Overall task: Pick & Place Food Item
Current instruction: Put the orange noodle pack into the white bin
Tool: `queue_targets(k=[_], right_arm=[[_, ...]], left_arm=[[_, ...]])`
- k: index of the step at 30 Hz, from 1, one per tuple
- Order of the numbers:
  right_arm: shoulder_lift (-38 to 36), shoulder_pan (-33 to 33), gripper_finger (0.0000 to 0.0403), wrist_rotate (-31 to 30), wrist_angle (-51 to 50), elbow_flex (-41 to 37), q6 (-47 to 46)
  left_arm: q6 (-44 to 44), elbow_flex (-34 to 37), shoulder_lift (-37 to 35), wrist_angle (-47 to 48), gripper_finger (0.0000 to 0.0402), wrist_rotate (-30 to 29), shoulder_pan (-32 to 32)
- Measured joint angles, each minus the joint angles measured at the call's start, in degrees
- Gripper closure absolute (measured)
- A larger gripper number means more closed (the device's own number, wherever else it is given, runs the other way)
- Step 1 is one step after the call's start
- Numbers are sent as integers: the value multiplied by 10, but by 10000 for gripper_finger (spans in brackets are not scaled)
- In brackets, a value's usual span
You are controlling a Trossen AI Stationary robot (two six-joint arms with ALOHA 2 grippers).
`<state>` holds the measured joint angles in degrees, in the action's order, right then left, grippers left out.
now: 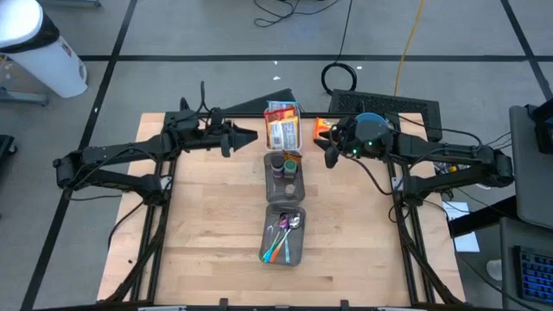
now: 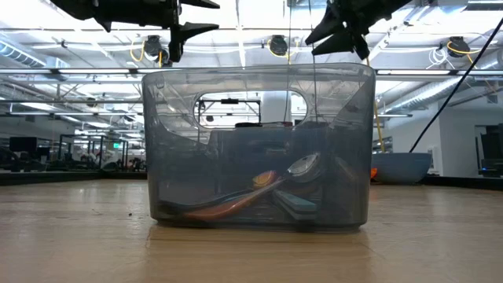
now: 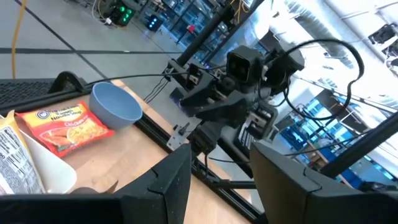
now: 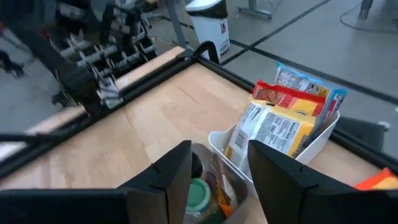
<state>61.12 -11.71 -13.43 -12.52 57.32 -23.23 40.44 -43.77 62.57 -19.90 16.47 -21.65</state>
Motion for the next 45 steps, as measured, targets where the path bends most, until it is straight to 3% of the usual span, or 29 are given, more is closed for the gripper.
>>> queue_targets(k=[7, 11, 14, 19, 23, 27, 30, 37, 45], right_arm=[[7, -33, 216, 2, 11, -13, -88], [7, -65, 175, 6, 23, -67, -158], [7, -87, 145, 49, 38, -122, -192], [7, -81, 115, 214, 178, -193, -132], [7, -41, 120, 207, 195, -190, -60], [9, -22, 138, 164, 117, -148, 31], [29, -38, 152, 166, 16, -95, 91], [129, -126, 173, 227, -177, 56, 238], [260, -228, 184, 242, -314, 219, 355]], left_arm=[[-13, 0, 0, -1, 231, -1, 0], [-13, 0, 0, -1, 231, 0, 0], [-20, 0, 0, -2, 231, 0, 0], [-47, 0, 0, -1, 231, 0, 10], [-75, 0, 0, 2, 231, 0, 19], [-91, 0, 0, 3, 231, -1, 20], [-98, 0, 0, 3, 231, -12, 17], [-113, 0, 0, 7, 231, -46, 17], [-92, 0, 0, 23, 231, -45, 17]])
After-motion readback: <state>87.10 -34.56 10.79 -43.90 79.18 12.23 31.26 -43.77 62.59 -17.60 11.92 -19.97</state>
